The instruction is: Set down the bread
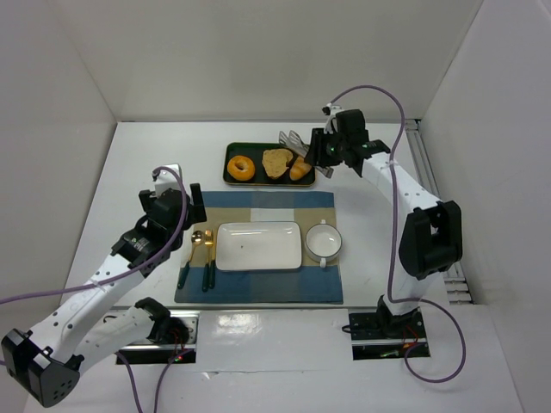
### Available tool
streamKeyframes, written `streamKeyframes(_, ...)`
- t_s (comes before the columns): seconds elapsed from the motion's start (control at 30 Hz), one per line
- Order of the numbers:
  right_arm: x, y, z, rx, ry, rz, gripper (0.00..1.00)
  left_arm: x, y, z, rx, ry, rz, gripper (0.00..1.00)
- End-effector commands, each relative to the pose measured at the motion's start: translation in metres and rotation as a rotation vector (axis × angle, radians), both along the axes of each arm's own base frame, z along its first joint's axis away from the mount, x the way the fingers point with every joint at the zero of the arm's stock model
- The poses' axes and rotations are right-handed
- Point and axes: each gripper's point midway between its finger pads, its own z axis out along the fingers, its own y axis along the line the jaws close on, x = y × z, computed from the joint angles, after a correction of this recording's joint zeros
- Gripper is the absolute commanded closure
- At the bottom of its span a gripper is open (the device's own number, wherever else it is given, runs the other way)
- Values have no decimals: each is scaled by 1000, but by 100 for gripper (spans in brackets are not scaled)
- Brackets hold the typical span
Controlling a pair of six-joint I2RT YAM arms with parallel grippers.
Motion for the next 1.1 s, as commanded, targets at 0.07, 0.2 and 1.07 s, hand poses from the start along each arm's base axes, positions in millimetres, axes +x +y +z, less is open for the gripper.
streamKeyframes(0.07, -16, -2, 4, -13, -5, 8, 52, 1, 0, 6, -31, -35, 9, 0)
streamKeyframes(0.2, -19, -1, -5, -5, 11, 10, 50, 1, -1, 6, -35, -33, 1, 0)
streamKeyframes(1.07, -10, 12, -45, 66, 56, 31, 50, -1, 1, 7, -31, -35, 8, 0)
